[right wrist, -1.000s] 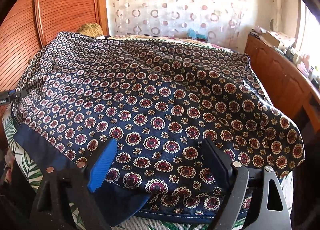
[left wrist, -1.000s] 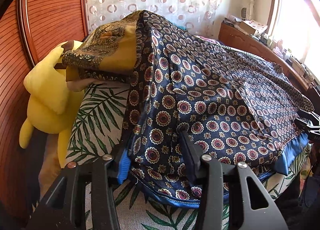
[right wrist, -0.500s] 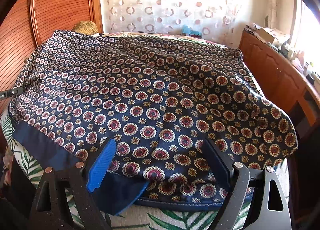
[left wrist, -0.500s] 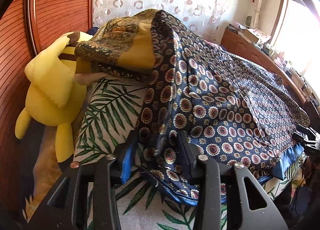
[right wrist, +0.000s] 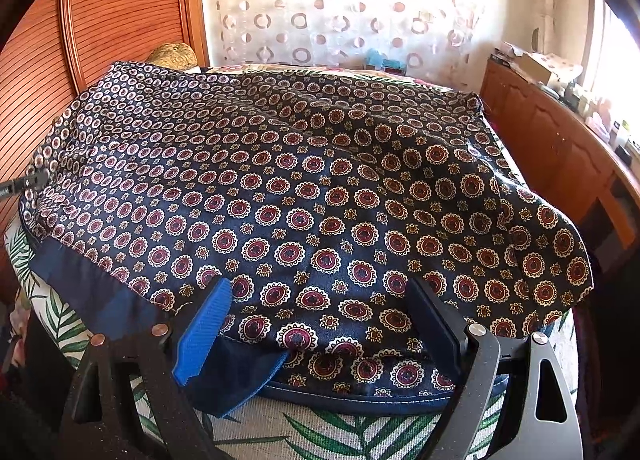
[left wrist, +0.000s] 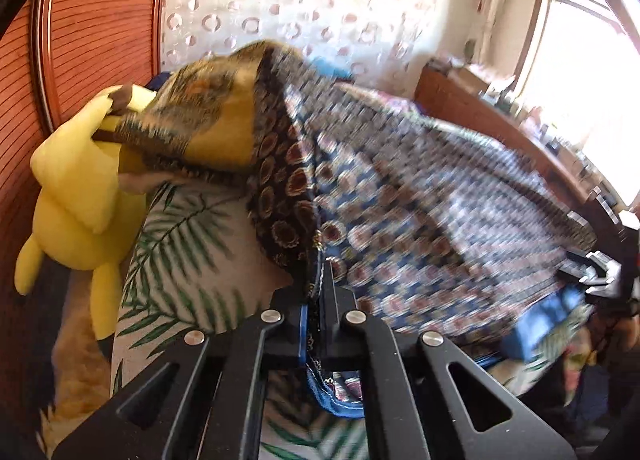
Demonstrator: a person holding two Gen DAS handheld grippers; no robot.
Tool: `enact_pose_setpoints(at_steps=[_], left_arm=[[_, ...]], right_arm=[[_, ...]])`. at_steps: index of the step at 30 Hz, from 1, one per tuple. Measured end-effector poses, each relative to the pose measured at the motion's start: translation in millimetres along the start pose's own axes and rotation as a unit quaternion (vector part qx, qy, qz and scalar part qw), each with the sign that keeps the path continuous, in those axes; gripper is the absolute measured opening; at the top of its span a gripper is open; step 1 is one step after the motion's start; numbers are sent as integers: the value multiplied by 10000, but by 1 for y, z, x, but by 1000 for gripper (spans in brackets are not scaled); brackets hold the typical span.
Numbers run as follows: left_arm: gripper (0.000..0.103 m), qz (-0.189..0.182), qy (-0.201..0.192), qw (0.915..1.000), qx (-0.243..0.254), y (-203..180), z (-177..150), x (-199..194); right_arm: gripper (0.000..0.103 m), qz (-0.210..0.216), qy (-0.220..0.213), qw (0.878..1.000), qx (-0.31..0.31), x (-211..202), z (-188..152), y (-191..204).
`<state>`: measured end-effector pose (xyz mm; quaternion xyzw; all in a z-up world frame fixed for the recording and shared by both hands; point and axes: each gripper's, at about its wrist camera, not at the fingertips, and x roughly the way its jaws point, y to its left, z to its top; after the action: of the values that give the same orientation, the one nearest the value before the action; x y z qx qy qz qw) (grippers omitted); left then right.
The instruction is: Fold small clothes
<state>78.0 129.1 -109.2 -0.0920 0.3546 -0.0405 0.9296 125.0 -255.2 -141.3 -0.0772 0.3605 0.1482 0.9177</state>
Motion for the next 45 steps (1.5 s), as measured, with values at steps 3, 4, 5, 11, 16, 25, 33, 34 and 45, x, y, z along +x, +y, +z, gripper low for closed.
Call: enact_pose_setpoints(at_steps=[3,4,5,11,16,25,33,34,45], left_arm=[[4,-185,-240,9995,104,-16,13,-15],[4,-248,-324,9991,131,-22,17,-20],[4,-302,-366,9987,162,-26,21,-22],[4,-663,-632,9946,494,-66,50,-28],[4,-1023,-703,9891,790,-113,69,-19],[4,-1765,-717,9706,1473,-217,98,-5],[4,-2223,-532,9499,2130,-294,104,4],[4,-2247,-507,9484,2180,-300,103,6],[17,-2369,183,9420,2370,-327,89,34]], right_arm=[[85,47,11,10000,22,-3,0,-1],[85,58,-6,10000,53,-5,0,-1],[85,69,-31,9999,77,-8,0,-2],[85,0,-180,9997,184,-27,-2,-16],[85,-25,-356,9987,350,-50,-7,-37],[85,-190,-507,9960,706,-82,-25,-71],[84,-297,-644,9935,891,-107,-37,-94],[84,-312,-660,9932,911,-111,-38,-96],[84,-407,-728,9905,1091,-124,-42,-113]])
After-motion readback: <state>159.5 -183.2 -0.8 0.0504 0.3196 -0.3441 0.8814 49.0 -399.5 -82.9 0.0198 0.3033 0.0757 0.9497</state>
